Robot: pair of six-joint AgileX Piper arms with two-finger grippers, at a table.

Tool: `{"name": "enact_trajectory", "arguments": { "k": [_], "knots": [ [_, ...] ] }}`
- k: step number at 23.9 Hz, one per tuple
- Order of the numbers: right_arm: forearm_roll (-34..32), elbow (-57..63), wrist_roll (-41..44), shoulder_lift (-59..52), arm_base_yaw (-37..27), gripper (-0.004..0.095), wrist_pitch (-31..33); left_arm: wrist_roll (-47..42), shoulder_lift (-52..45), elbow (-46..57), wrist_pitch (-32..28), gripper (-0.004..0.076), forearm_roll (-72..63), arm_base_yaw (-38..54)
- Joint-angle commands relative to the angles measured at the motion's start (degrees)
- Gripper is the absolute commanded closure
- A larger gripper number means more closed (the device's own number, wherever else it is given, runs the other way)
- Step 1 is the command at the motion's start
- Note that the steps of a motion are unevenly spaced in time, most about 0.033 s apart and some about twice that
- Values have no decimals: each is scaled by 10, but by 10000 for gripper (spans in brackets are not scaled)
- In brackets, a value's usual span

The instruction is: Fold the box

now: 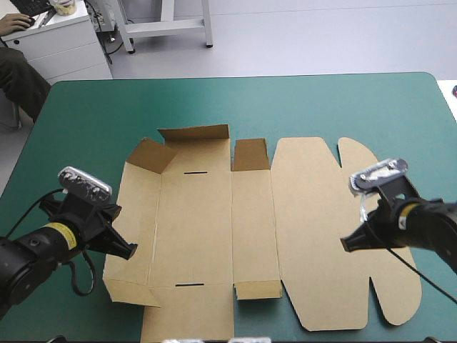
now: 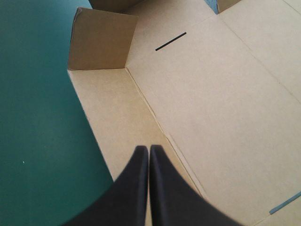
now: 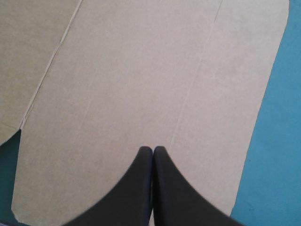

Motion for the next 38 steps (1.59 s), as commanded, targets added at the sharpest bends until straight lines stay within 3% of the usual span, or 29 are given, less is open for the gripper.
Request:
{"name": "enact_trajectory", "arguments": {
  "k": [1, 7, 10, 14, 20, 25, 32, 35, 38],
  "knots": [
    [-7, 42, 31, -80, -2, 927, -7, -1, 52, -54, -13, 732, 15, -3],
    [-7, 133, 54, -265, -2, 927, -5, 43, 187, -151, 21, 706, 31, -1],
    [-2, 143, 56, -321, -2, 927, -2, 103, 229, -199, 29, 706, -53, 43],
    [15, 143, 56, -361, -2, 928, 4, 245, 274, -239, 77, 706, -286, 225],
    [17, 157, 50, -361, -2, 928, 4, 312, 284, -239, 184, 711, -464, 497],
    [18, 192, 48, -361, -2, 928, 3, 301, 269, -239, 188, 711, -514, 602],
    [17, 219, 47, -361, -2, 928, 3, 271, 258, -239, 195, 699, -478, 646],
    [18, 219, 47, -361, -2, 928, 3, 262, 258, -239, 195, 643, -470, 646],
    [19, 219, 47, -361, -2, 928, 3, 250, 258, -239, 195, 526, -461, 646]
  ]
}}
